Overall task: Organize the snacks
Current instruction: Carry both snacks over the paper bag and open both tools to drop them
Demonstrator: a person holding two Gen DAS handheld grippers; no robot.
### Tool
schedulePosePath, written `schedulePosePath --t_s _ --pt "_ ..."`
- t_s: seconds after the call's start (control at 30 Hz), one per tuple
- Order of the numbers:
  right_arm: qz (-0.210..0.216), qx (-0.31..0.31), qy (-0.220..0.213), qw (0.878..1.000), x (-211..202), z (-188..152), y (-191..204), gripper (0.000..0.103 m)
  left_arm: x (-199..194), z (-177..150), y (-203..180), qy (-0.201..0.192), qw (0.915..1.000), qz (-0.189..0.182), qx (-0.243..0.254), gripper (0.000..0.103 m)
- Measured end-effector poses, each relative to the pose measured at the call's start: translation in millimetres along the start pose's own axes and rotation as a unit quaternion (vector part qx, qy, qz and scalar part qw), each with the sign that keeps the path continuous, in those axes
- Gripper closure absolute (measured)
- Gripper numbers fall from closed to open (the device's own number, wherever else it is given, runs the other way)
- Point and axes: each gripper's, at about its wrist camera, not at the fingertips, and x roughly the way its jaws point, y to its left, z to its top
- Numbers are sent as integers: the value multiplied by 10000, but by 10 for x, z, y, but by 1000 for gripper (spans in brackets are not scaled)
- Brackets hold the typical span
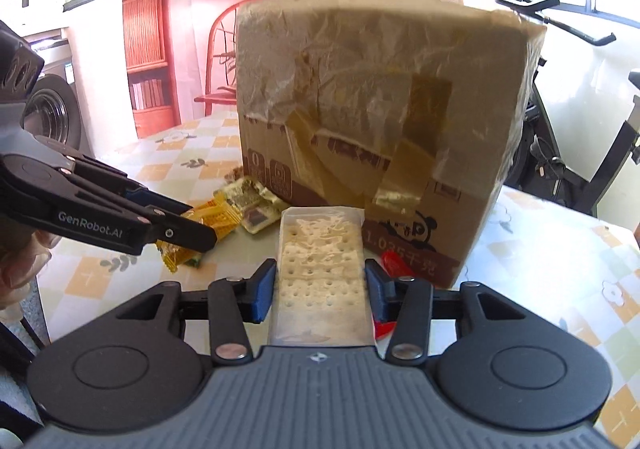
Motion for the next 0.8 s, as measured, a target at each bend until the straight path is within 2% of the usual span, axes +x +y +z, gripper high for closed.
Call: schedulePosePath --t_s 0.2,0.5,0.6,0.7,0.8 --pt "160 -451 -346 9983 -138 358 97 55 -215 289 141 -431 9989 43 -202 69" --pt "164 -462 -1297 9903 -322 1185 37 55 -608 965 284 -1326 9910 188 -57 69" --pt "38 -536 -1319 9898 -242 1494 -27 55 -610 1269 344 -1468 9889 209 -110 69" --pt "-54 -353 -1278 9912 -32 1796 -221 55 -537 1570 407 -1539 9875 242 -239 69" --pt "-143 -107 -1107 9937 255 2034 -434 55 -368 1902 444 -1463 9885 243 -300 68"
